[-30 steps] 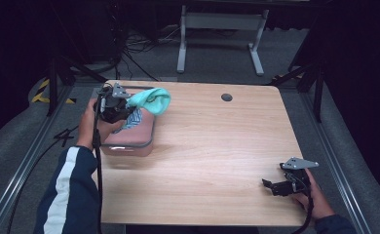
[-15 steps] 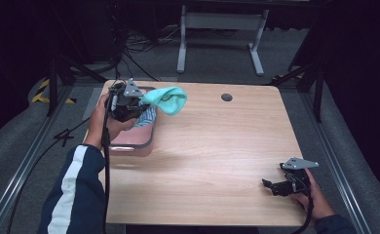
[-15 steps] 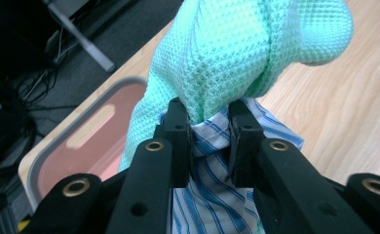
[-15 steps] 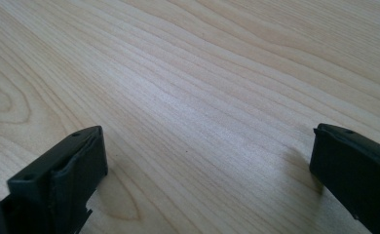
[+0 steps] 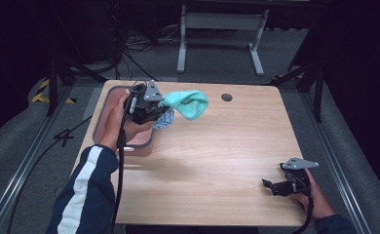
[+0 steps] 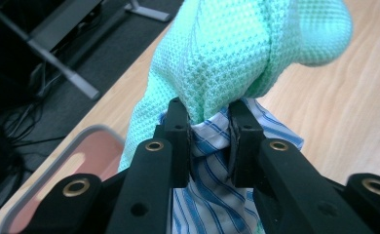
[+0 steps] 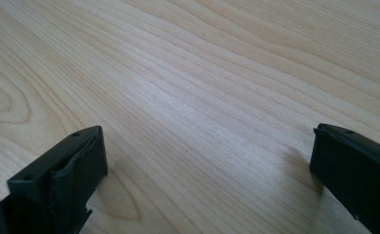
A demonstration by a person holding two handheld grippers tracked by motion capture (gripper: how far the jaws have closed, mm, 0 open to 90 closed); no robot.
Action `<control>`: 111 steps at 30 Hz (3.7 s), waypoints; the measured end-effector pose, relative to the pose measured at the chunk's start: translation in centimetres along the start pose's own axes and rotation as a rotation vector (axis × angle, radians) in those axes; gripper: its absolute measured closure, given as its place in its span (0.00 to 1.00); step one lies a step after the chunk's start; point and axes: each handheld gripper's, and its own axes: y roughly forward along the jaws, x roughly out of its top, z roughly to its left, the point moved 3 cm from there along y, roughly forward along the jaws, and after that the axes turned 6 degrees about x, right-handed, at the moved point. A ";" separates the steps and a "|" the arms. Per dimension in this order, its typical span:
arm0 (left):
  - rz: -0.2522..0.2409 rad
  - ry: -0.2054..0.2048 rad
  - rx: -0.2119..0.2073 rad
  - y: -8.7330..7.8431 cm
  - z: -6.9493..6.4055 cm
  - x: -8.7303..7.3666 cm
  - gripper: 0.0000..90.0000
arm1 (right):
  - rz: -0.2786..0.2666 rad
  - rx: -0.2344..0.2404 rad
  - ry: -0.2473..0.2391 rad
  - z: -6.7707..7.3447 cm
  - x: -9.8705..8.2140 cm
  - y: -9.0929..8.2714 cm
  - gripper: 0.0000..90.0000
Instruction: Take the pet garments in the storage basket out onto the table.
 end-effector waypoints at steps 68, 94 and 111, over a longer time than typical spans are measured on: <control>0.188 0.042 -0.280 13.9 -11.7 -2.6 0.77 | 0.000 0.000 0.000 0.0 0.0 0.0 0.01; 0.167 0.025 -0.300 13.4 -11.9 -2.6 0.38 | 0.000 0.000 0.000 0.0 0.0 0.0 0.01; 0.133 0.093 -0.277 10.2 -11.6 -2.1 0.29 | 0.000 0.000 0.000 0.0 0.0 0.0 0.01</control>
